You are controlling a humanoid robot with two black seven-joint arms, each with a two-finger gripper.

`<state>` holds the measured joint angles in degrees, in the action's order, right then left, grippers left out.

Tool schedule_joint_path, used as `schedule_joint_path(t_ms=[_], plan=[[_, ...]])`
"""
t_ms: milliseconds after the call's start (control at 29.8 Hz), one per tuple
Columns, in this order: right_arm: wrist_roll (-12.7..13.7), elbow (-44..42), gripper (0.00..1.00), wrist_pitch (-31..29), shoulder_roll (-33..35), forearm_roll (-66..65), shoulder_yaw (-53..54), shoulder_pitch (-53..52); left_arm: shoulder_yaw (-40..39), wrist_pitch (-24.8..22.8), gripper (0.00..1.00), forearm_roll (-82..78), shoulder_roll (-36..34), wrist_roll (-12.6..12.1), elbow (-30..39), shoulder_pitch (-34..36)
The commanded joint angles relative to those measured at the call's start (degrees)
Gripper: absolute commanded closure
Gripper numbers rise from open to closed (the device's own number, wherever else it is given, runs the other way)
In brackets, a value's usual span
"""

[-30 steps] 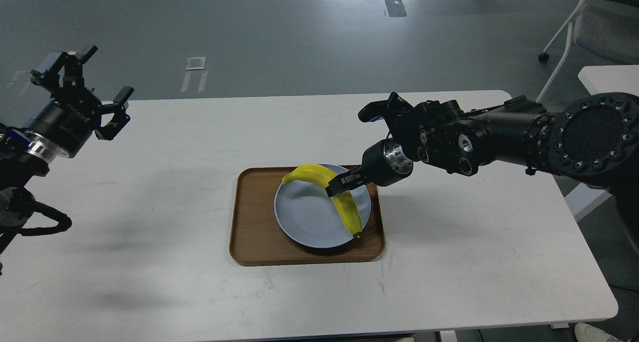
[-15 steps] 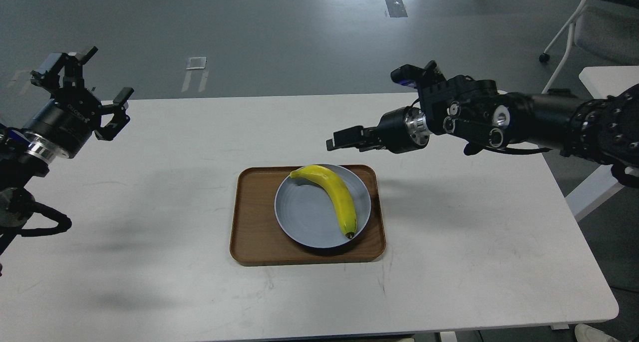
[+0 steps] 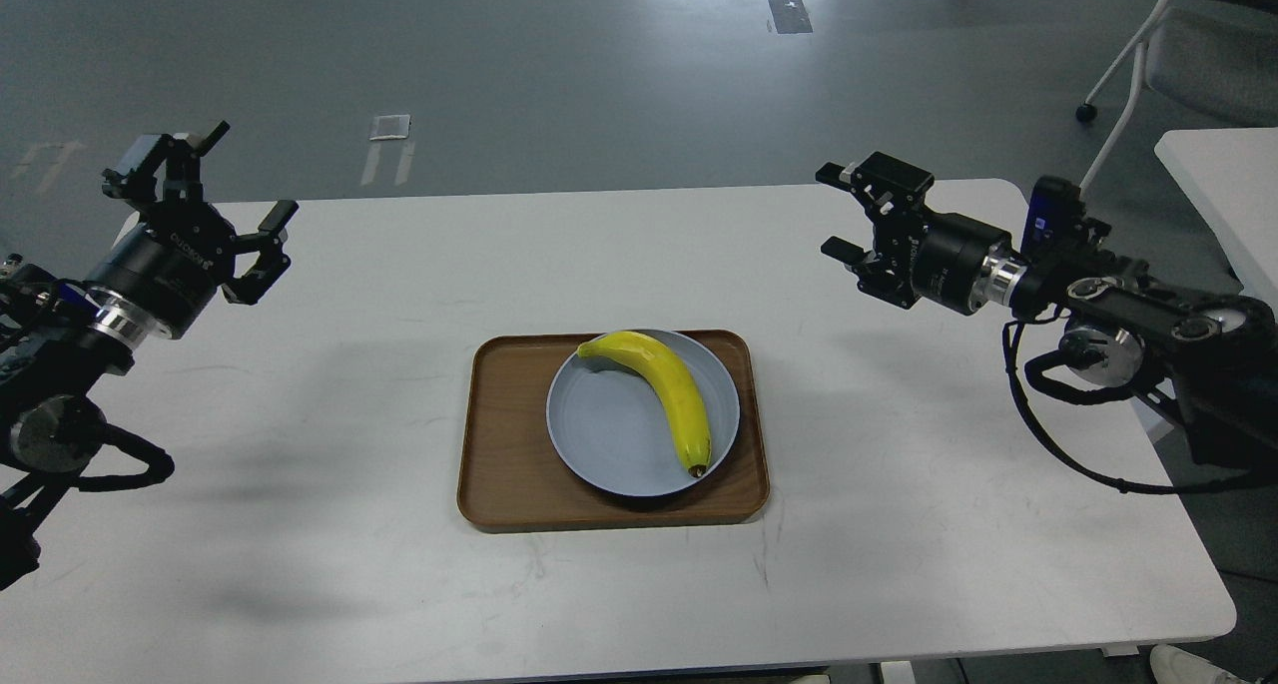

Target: Place banana on plate with both arms

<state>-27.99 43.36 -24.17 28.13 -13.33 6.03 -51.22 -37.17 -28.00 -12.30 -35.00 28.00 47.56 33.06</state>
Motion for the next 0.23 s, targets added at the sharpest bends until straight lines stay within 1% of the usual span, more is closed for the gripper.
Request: schedule_joint_path(t_ms=[0,201], plan=[[-0.01,-0.2,0.0,0.0,-0.1,0.32,5.91,4.71,0.0,0.0,0.02,-0.01,2.21,0.0,-0.62,-0.1],[-0.01,-0.73,0.0,0.0,-0.45,0.41,8.39,6.92,0.0,0.0,0.02,-0.1,4.94,0.0,-0.89,-0.19]])
